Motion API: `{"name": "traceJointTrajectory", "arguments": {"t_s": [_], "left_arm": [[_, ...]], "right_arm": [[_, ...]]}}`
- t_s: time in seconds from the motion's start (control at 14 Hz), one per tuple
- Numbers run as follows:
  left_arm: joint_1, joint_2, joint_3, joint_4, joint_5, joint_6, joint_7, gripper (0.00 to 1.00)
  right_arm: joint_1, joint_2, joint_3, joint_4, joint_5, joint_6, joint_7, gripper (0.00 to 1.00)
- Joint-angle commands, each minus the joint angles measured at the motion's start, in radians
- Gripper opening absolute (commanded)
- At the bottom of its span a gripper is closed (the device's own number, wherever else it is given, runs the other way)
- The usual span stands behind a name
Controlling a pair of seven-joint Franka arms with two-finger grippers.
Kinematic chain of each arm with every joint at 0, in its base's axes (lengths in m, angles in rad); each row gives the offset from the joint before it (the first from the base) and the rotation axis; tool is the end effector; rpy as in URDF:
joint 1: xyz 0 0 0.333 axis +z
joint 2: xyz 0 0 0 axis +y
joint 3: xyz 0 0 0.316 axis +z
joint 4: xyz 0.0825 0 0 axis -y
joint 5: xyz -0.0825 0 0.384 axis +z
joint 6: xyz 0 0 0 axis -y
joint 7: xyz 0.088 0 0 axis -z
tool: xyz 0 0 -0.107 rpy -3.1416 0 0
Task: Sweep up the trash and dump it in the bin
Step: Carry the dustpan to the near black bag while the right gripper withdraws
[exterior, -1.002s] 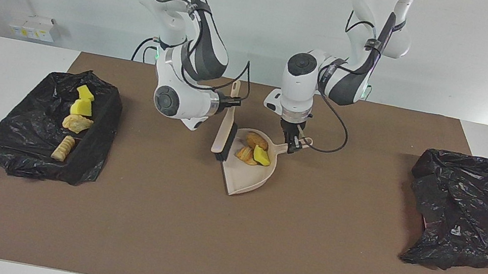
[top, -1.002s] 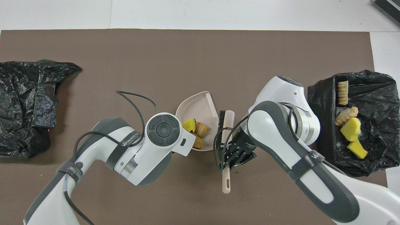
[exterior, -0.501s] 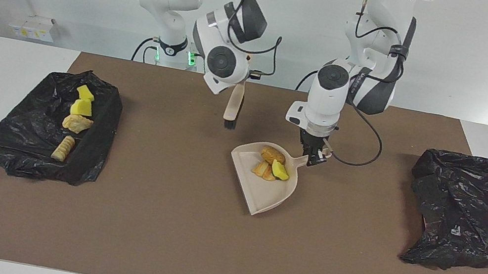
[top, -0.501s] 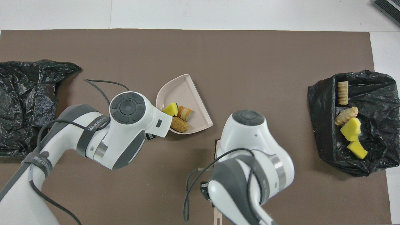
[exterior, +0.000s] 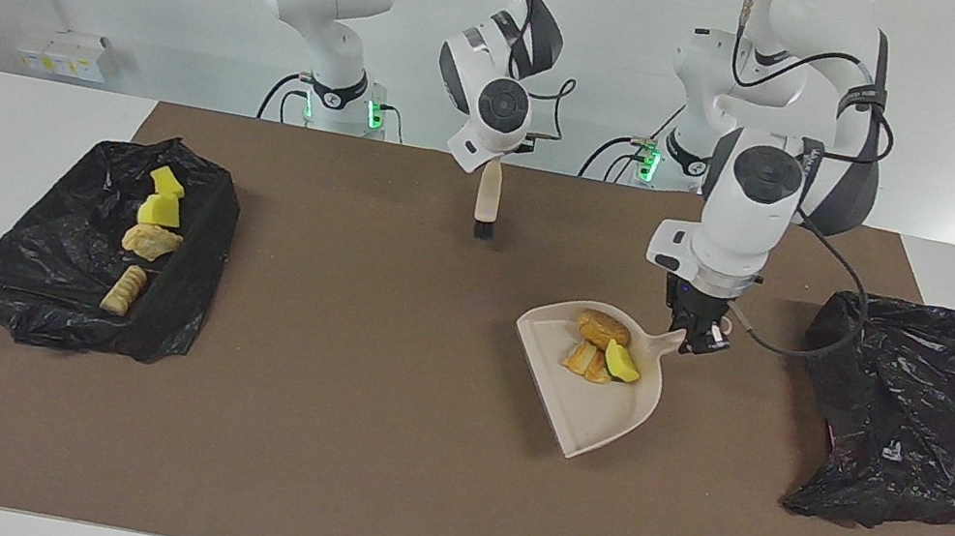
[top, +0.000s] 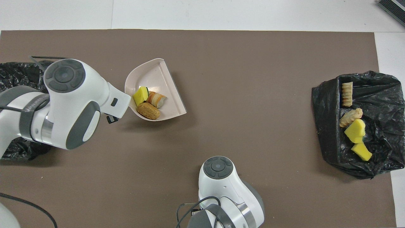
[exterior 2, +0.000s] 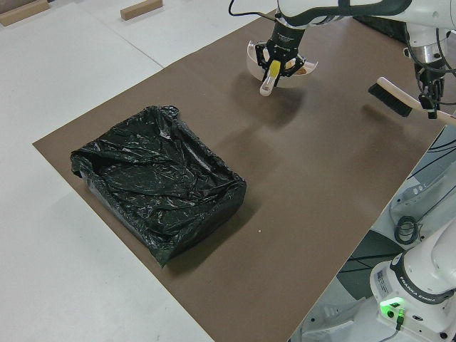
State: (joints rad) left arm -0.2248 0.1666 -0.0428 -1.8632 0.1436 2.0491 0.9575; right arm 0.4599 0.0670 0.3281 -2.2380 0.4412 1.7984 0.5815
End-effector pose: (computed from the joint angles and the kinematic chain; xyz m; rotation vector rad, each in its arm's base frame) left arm 0.5857 -0.1514 0.4300 -2.4146 1.8154 0.0340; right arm 0.3090 0.3617 0.3189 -2.9705 0.0027 0.9970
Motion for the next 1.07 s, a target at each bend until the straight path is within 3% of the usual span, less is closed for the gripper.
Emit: {"name": "traceJointTrajectory", "arguments": {"t_s": [0.0, 0.36, 0.64, 0.86, 1.0], "left_arm": [[0.097, 0.005, -0.008, 0.062, -0.016, -0.023, 0.209, 0.0], [0.29, 0.013, -0.008, 0.203, -0.016, -0.156, 0.557, 0.0], [0.433, 0.046, -0.008, 0.266, -0.009, -0.17, 0.71, 0.0], [0.556, 0.105, -0.006, 0.389, -0.003, -0.205, 0.849, 0.0], [0.587, 0.113, -0.003, 0.406, 0.066, -0.175, 0.9, 0.0]], "right_arm": [[0.0, 0.026, -0.006, 0.024, -0.033, 0.015, 0.028, 0.0], [-0.069, 0.166, -0.006, 0.244, -0.121, -0.054, 0.028, 0.0], [-0.056, 0.155, -0.001, 0.207, -0.101, -0.039, 0.07, 0.0], [-0.056, 0.128, -0.001, 0.149, -0.099, -0.027, 0.048, 0.0], [-0.053, 0.119, -0.001, 0.132, -0.099, -0.011, 0.034, 0.0]]}}
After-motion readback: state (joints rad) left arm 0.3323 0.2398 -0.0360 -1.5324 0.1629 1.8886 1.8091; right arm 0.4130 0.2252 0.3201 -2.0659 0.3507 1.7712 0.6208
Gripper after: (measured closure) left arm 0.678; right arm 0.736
